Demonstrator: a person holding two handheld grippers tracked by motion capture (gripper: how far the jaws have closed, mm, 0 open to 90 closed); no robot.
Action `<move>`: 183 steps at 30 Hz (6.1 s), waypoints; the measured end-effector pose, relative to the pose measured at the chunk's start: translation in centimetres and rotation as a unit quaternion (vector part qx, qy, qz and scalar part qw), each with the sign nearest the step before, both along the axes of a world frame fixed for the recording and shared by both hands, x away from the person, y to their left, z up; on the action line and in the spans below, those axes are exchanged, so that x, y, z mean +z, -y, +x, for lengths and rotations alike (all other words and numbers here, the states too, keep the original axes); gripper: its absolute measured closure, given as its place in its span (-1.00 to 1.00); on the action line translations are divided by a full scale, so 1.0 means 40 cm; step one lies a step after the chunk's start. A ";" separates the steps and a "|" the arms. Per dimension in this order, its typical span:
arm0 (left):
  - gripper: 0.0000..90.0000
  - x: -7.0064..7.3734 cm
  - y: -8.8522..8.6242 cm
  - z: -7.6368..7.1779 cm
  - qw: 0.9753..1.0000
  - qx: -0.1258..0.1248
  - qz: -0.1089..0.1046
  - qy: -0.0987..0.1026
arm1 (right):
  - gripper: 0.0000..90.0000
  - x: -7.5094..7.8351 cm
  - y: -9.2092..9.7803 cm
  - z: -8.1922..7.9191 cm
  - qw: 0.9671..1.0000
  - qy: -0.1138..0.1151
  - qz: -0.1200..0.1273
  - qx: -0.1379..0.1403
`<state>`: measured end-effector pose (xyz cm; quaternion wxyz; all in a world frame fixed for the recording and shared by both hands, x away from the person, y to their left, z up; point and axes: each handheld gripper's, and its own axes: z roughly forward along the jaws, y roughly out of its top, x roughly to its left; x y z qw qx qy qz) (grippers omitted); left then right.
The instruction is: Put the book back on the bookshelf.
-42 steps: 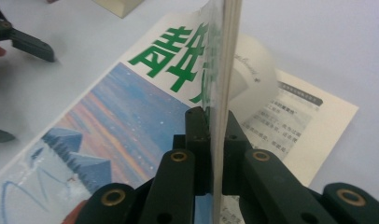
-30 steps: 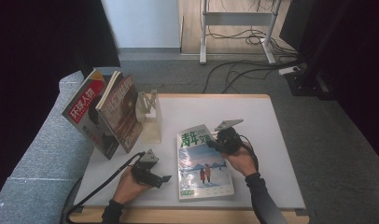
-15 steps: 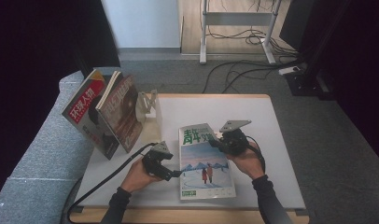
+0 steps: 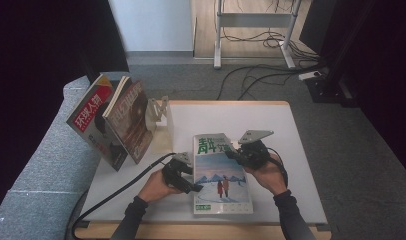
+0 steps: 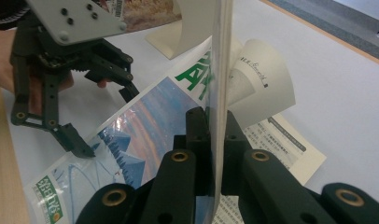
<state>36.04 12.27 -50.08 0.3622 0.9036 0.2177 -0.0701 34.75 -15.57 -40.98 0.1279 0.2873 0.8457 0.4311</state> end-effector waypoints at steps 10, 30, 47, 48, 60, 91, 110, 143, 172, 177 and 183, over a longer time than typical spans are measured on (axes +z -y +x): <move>-0.31 0.009 0.008 0.012 0.999 -0.019 -0.001 -0.036 | 0.89 0.018 0.001 -0.015 1.000 0.007 0.000 0.008; 0.13 0.072 0.001 0.027 1.000 -0.025 -0.010 0.014 | 0.86 0.068 0.008 -0.010 0.999 0.034 0.009 0.002; 0.37 0.112 -0.032 0.003 1.000 -0.005 0.017 -0.012 | 0.83 0.066 0.017 -0.029 1.000 0.028 0.007 0.012; 0.37 0.114 -0.033 0.001 1.000 -0.005 0.018 -0.014 | 0.83 0.067 0.018 -0.029 1.000 0.026 0.007 0.013; 0.48 0.140 -0.042 -0.019 0.999 -0.020 0.026 -0.031 | 0.82 0.066 0.040 -0.027 1.000 0.009 0.017 0.008; 0.62 0.181 -0.077 -0.055 0.994 -0.053 0.036 0.086 | 0.79 0.114 0.049 -0.046 0.999 0.036 0.028 0.024; 0.64 0.178 -0.084 -0.105 0.989 -0.071 0.035 0.128 | -0.24 0.066 0.100 -0.068 0.999 0.018 -0.014 0.022; 0.16 0.336 -0.053 -0.096 0.987 -0.049 -0.055 0.146 | 0.29 0.074 0.084 -0.075 0.998 0.011 -0.001 0.066; 0.62 0.382 -0.011 -0.082 0.988 -0.035 -0.036 0.148 | -0.11 0.034 0.151 -0.088 0.999 0.041 0.013 0.002; 0.63 0.383 -0.012 -0.082 0.988 -0.036 -0.037 0.146 | -0.31 -0.013 0.207 -0.092 0.998 0.039 0.011 -0.052; 0.63 0.382 -0.012 -0.079 0.988 -0.032 -0.037 0.144 | -0.50 -0.090 0.258 -0.100 0.995 0.024 0.000 -0.099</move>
